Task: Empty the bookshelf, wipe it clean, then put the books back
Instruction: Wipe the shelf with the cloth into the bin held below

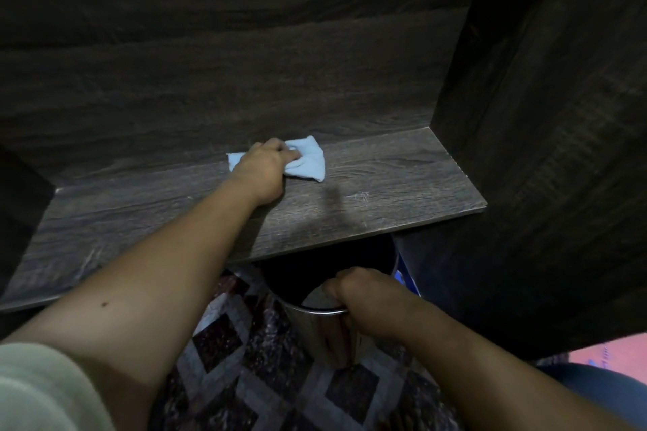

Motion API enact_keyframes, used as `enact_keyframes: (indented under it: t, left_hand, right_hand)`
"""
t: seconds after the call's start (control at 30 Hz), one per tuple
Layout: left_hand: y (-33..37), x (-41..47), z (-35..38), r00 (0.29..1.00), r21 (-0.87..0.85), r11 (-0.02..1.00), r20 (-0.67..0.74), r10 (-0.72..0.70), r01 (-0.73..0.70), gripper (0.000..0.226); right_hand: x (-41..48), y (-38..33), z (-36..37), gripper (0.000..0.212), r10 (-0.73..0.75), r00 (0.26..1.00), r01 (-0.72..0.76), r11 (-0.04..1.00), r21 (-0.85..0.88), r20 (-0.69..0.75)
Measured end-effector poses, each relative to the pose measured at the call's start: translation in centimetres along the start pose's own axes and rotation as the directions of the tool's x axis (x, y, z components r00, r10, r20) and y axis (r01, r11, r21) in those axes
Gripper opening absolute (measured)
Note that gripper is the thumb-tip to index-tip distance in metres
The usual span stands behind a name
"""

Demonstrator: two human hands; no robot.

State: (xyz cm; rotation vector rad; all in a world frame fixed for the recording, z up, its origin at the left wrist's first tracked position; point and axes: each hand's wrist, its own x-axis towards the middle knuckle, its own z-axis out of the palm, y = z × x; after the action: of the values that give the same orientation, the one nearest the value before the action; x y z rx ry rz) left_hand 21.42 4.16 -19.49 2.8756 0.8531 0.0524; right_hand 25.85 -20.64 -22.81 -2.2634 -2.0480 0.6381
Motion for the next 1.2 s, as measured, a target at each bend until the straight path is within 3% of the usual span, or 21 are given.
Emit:
enact_keyframes:
  t: [0.27,0.37,0.5,0.63,0.83,0.9,1.07,1.2]
  left_hand:
    - [1.6,-6.1,1.5,0.991,-0.201,0.971,-0.002,0.132,-0.13,0.051]
    - [2.3,-8.5,1.6,0.998,-0.327,0.944,0.032,0.06,-0.046,0.035]
    - [2.8,-11.7,0.6,0.986,-0.278,0.956,0.107,0.127,-0.093,0.034]
    - [2.7,-16.1,-1.0,0.952,-0.257,0.964,0.276,0.134,-0.062,0.027]
    - [0.8,-17.5,-4.2,0.995,-0.327,0.94,0.024,-0.092,0.095,0.04]
    - [-0.3,-17.2,-4.9,0.99,-0.309,0.943,-0.03,-0.139,0.123,0.047]
    - [-5.7,-15.7,-5.8,0.917,-0.252,0.932,-0.239,-0.319,0.259,0.052]
    - [-10.2,-14.0,-5.6,0.859,-0.199,0.922,-0.342,-0.382,0.331,0.06]
  right_hand:
    - [-0.3,-1.1,-0.4,0.028,-0.026,0.999,0.025,0.998,-0.052,-0.021]
    - [-0.8,-1.7,-0.4,0.024,-0.043,0.999,0.041,0.996,-0.083,-0.018]
    - [-2.2,-2.5,-0.2,0.021,-0.053,0.998,0.051,0.995,-0.082,-0.026]
    - [-3.5,-4.0,-0.6,0.013,-0.053,0.998,0.05,0.995,-0.08,-0.025]
    - [-4.0,-6.7,-1.5,0.008,-0.058,0.997,0.064,0.988,-0.142,0.047]
    - [-3.4,-6.8,-1.4,0.017,-0.092,0.994,0.098,0.988,-0.118,0.053]
    - [-1.4,-7.7,-0.9,0.012,-0.129,0.991,0.13,0.986,-0.105,0.018]
    - [0.5,-8.0,-0.3,0.011,-0.186,0.982,0.182,0.98,-0.076,-0.039]
